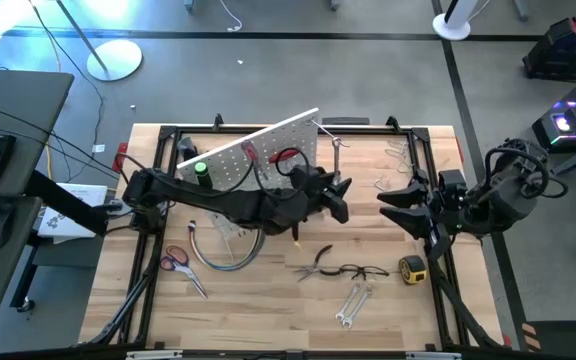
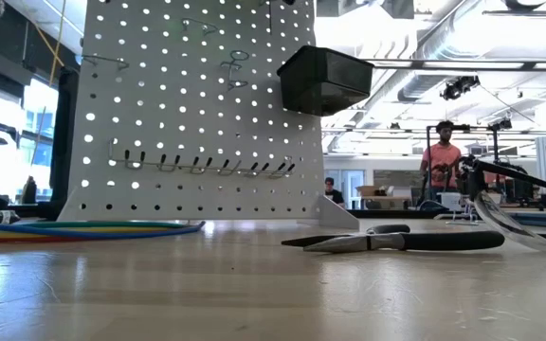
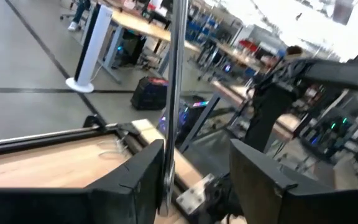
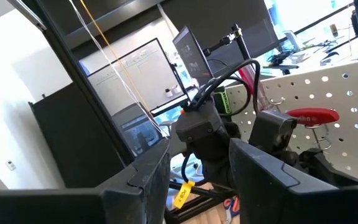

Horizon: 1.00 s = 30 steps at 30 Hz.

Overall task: Hang tools onto peg board
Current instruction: Hang the wrench on the peg board

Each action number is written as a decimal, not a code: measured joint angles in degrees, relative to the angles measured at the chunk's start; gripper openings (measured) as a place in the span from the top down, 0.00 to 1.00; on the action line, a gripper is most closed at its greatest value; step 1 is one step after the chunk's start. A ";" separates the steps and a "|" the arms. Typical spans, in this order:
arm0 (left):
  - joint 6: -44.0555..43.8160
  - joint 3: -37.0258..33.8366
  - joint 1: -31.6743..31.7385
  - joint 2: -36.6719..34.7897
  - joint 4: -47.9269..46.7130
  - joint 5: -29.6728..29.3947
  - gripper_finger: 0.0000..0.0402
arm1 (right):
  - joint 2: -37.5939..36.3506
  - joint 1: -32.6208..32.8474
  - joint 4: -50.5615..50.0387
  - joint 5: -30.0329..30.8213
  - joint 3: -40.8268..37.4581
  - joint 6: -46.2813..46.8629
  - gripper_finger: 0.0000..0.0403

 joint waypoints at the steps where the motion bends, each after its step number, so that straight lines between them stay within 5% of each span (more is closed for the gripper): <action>1: 0.02 0.00 -0.06 -0.25 -1.05 -0.03 0.56 | 0.00 0.00 0.00 -0.29 0.00 -0.03 0.61; 20: -4.83 0.00 -4.87 -2.87 -21.68 -6.11 0.55 | 0.00 -0.01 0.00 -1.58 0.00 -0.20 0.61; 26: -5.98 0.00 -6.37 -2.87 -16.96 -4.11 0.55 | 0.00 -0.12 -1.26 -0.93 0.00 -1.63 0.61; 30: 0.98 0.00 -7.65 -2.87 -7.46 0.44 0.55 | 0.00 -0.12 -1.99 -0.28 0.00 -1.44 0.65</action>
